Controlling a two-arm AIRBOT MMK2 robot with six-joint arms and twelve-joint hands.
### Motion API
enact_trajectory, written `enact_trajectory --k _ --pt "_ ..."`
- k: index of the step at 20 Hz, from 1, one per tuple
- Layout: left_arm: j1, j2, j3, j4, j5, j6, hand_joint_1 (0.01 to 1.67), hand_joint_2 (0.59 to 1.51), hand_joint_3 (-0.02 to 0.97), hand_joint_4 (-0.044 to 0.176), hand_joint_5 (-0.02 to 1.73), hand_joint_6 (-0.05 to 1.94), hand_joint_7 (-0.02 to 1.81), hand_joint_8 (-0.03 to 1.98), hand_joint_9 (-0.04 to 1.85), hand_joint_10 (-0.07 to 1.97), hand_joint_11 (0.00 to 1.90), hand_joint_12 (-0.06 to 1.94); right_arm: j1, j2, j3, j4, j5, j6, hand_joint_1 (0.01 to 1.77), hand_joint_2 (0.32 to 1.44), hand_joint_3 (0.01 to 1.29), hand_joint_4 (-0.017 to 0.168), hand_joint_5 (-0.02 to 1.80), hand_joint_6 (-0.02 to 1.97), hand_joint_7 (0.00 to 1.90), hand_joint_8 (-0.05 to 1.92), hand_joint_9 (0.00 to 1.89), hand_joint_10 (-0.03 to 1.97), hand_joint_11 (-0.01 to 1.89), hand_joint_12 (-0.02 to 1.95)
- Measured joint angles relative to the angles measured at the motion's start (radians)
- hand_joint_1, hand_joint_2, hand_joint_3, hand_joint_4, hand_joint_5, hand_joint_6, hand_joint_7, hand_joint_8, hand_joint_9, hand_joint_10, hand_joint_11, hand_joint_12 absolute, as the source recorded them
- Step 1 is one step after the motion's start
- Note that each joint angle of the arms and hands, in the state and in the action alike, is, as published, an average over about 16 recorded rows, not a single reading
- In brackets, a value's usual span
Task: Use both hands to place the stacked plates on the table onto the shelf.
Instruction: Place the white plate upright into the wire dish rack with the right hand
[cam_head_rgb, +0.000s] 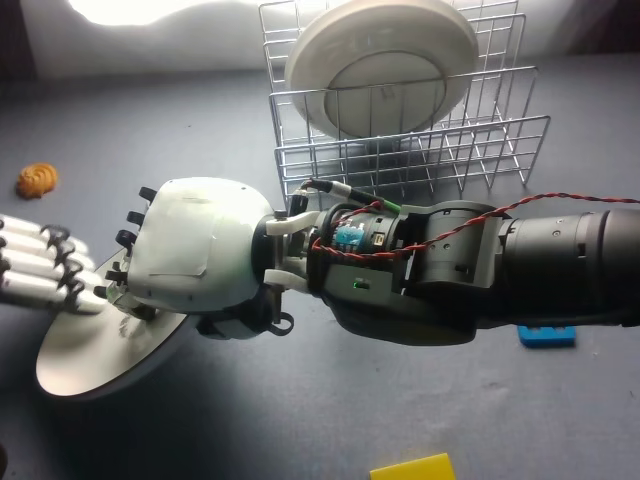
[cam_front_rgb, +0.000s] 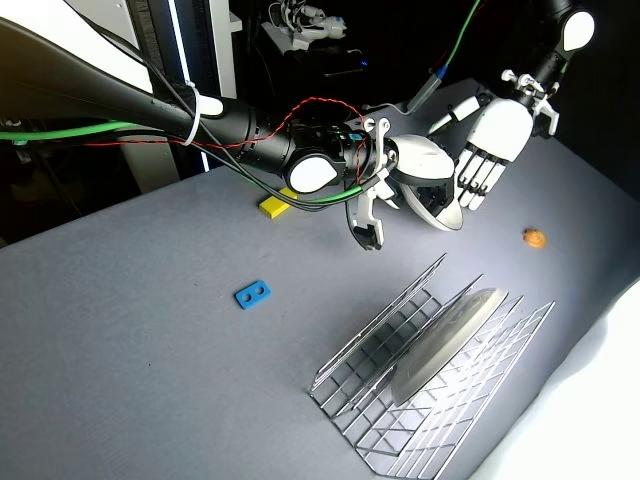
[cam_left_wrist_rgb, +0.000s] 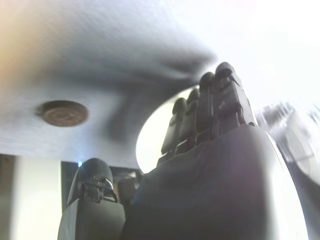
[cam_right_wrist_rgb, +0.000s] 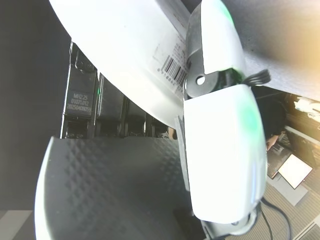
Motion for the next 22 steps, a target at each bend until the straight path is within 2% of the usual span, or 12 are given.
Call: enact_trajectory --k 6,12,17,22 --pt "-0.100 0.020 0.001 0.010 -0.012 -0.015 0.02 1.127 0.019 0.000 0.01 0.01 0.01 0.00 0.02 0.01 0.02 0.01 0.005 0.051 -0.048 0.003 -0.014 -0.001 1.25 0.99 0.02 -0.004 0.77 0.72 0.89 0.91 1.02 1.04 0.88 1.02" --pt "-0.177 0.039 0.009 0.013 -0.020 -0.033 0.02 1.128 0.020 0.001 0.01 0.01 0.02 0.00 0.02 0.01 0.02 0.01 0.031 0.143 -0.147 0.005 -0.042 -0.003 1.27 0.99 0.02 -0.003 0.79 0.86 0.91 0.98 1.01 1.07 0.86 1.05" --pt "-0.212 0.044 0.017 0.016 -0.022 -0.041 0.02 1.129 0.020 0.004 0.02 0.01 0.02 0.00 0.02 0.01 0.02 0.01 0.065 0.239 -0.252 0.006 -0.072 -0.005 1.30 1.00 0.02 0.000 0.82 0.98 0.95 1.01 1.00 1.07 0.85 1.07" --pt "-0.223 0.045 0.024 0.019 -0.023 -0.044 0.02 1.129 0.020 0.005 0.02 0.01 0.02 0.00 0.02 0.01 0.02 0.01 0.099 0.322 -0.340 0.006 -0.093 -0.008 1.33 1.00 0.02 0.001 0.84 1.05 0.98 0.99 0.99 1.07 0.84 1.08"
